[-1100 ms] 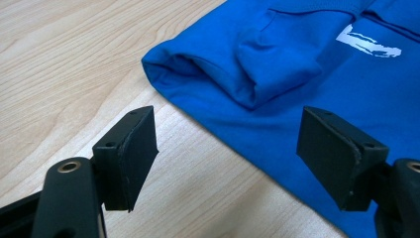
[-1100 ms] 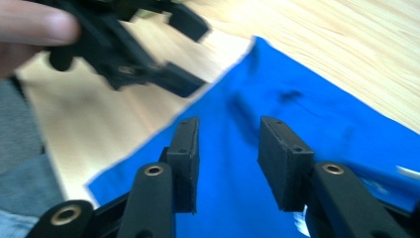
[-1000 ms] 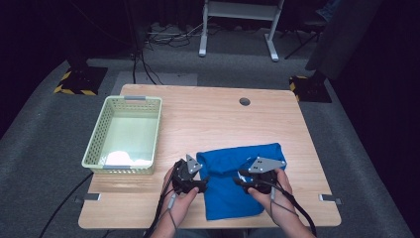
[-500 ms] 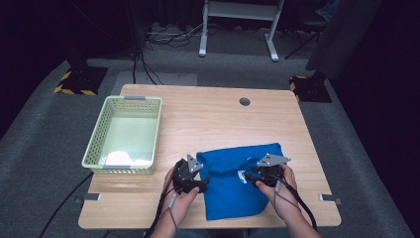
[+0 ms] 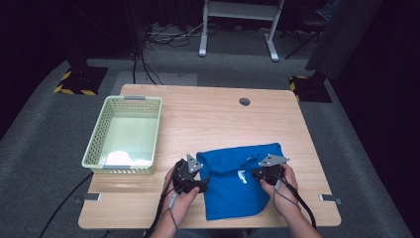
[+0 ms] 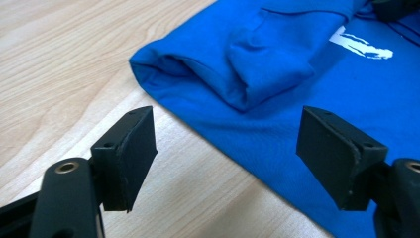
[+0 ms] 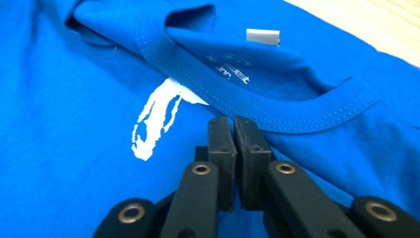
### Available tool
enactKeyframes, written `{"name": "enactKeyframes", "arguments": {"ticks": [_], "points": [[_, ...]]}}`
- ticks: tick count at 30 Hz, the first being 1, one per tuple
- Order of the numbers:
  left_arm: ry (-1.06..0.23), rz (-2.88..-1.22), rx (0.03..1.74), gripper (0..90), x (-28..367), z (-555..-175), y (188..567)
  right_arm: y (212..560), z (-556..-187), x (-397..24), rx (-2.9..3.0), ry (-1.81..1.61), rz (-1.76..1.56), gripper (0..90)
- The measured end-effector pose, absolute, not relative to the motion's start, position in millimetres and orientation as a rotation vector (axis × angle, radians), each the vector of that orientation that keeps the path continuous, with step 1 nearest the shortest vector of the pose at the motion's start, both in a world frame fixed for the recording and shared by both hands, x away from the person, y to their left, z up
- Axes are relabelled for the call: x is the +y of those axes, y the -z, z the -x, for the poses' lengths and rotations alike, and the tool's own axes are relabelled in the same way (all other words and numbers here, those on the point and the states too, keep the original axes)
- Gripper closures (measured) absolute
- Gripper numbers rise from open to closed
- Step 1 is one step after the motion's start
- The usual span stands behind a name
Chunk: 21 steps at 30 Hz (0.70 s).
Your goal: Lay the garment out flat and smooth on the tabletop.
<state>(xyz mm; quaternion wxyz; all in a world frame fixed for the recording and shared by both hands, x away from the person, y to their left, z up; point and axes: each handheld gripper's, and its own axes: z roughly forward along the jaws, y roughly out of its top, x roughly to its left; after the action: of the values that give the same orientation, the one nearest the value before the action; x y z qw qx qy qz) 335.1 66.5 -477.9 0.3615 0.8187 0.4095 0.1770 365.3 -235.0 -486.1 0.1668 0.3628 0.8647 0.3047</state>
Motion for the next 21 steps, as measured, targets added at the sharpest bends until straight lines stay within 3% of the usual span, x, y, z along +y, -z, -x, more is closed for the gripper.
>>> {"name": "enactKeyframes", "arguments": {"ticks": [8, 12, 21], "points": [[-0.468, -2.083, 1.066, 20.6, 67.3, -334.9, 476.1, 475.7, -353.8, -240.7, 2.448, -0.907, -1.014, 88.3], [-0.477, -2.111, 1.028, 26.5, 61.7, -335.9, 474.9, 468.1, -346.6, -247.4, 2.435, -0.924, -1.019, 88.3], [-0.437, -2.117, 0.992, 27.0, 51.9, -338.2, 472.8, 455.7, -330.6, -266.5, 2.402, -0.952, -1.038, 88.3]]}}
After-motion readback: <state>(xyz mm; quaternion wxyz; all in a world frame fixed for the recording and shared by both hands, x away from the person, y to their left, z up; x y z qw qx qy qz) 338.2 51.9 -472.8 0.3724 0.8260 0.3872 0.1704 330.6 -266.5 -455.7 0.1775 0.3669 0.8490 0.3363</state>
